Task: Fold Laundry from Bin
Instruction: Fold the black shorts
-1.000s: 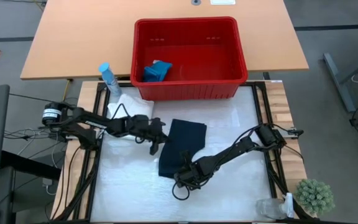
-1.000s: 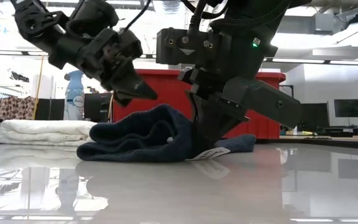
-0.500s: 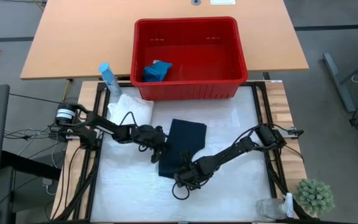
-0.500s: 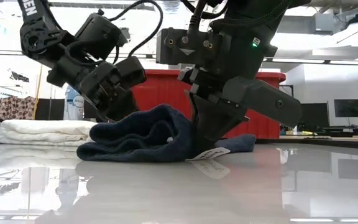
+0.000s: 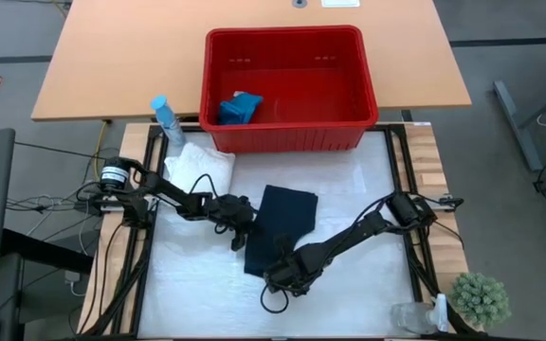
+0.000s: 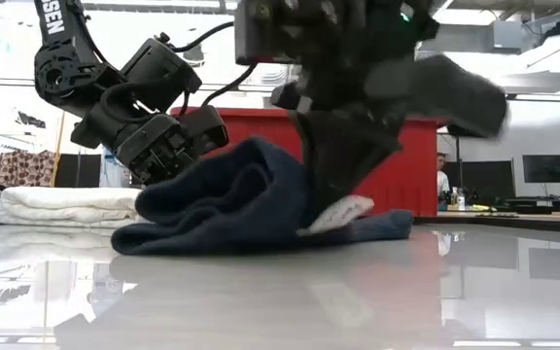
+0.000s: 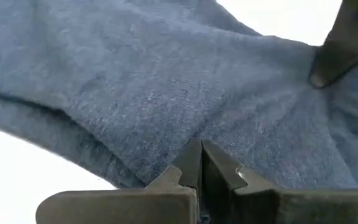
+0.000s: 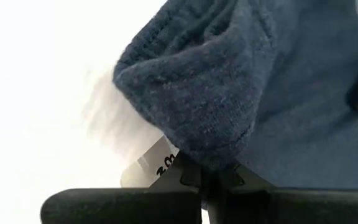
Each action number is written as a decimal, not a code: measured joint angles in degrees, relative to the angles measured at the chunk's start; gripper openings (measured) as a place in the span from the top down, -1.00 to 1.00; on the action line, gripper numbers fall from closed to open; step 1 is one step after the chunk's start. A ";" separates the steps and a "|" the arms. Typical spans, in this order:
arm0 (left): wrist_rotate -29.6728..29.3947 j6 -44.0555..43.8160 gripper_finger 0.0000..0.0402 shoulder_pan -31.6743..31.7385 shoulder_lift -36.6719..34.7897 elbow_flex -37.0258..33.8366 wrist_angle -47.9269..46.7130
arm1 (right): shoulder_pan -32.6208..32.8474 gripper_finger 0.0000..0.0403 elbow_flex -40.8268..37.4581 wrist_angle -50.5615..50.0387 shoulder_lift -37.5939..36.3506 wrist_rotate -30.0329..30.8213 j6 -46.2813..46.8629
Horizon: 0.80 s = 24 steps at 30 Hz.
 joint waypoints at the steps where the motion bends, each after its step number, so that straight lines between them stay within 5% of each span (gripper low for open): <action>1: 0.07 -0.48 1.00 0.00 -0.10 0.00 0.02 | -0.32 0.89 0.81 -0.71 -0.02 0.04 0.89; 24: 3.18 -5.09 1.00 -0.20 -0.07 -0.04 -1.70 | -9.12 0.89 6.36 -16.30 -5.79 -3.30 30.79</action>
